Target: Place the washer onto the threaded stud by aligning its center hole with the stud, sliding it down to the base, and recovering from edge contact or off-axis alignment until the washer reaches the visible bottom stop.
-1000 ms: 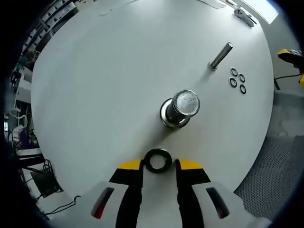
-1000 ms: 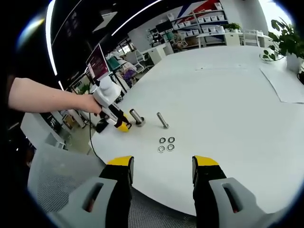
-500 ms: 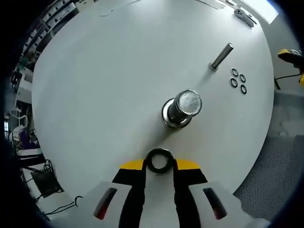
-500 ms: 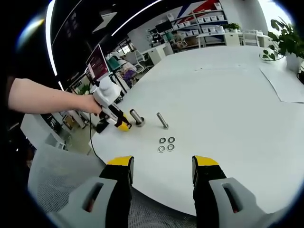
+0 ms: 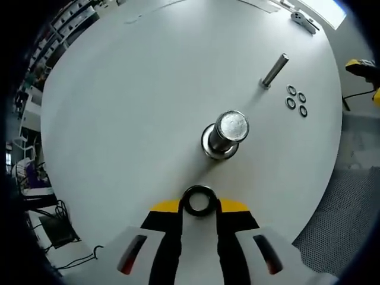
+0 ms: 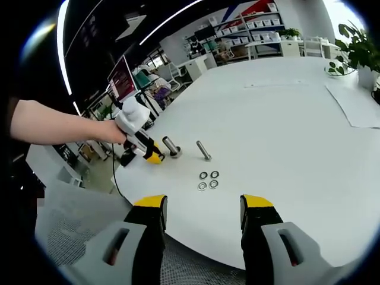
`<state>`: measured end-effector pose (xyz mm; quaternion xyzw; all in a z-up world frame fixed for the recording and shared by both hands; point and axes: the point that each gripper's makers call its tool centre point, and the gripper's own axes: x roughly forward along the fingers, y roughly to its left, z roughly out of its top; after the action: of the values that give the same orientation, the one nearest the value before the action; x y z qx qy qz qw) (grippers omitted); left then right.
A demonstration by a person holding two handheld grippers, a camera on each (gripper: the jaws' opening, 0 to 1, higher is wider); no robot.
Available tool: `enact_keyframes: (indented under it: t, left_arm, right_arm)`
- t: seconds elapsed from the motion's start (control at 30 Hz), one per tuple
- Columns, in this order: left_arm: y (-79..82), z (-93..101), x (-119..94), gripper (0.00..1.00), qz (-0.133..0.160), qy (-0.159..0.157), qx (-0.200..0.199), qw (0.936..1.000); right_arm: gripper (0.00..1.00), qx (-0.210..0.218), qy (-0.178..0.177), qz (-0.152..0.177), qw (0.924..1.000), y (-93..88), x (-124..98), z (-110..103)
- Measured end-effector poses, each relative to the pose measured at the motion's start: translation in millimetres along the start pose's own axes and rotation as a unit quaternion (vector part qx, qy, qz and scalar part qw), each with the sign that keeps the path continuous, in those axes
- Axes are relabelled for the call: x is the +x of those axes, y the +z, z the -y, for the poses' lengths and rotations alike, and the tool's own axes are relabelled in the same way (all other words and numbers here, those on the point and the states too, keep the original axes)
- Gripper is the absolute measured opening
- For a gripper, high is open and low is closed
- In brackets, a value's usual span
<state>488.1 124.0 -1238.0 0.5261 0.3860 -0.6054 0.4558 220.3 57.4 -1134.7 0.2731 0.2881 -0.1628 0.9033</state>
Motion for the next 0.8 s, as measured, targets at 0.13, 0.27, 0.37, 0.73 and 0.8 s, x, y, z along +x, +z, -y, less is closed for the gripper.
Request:
enact_keyframes:
  t: [0.13,0.27,0.37,0.73,0.8]
  left_arm:
    - [0.1,0.9,1,0.19,0.002,0.000,0.006,1.0000]
    - [0.0,-0.2,3,0.19,0.005,-0.007,0.005,0.9999]
    - [0.4,2.7,-1,0.19,0.008,-0.010,0.004,0.9999]
    - [20.9,0.5,-18,0.19,0.043,-0.018,0.011,0.9989]
    - [23.1,-0.4,-23,0.19,0.047,-0.018,0.015,0.9986]
  right_arm:
    - [0.52,0.000,0.001,0.000,1.0000,-0.1,1,0]
    - [0.52,0.000,0.000,-0.001,1.0000,-0.1,1,2]
    - [0.52,0.000,-0.001,-0.003,1.0000,-0.7,2,3]
    - [0.52,-0.003,-0.001,-0.006,1.0000,-2.9,1,-1]
    - [0.52,-0.002,0.000,-0.006,1.0000,-2.5,1,-1]
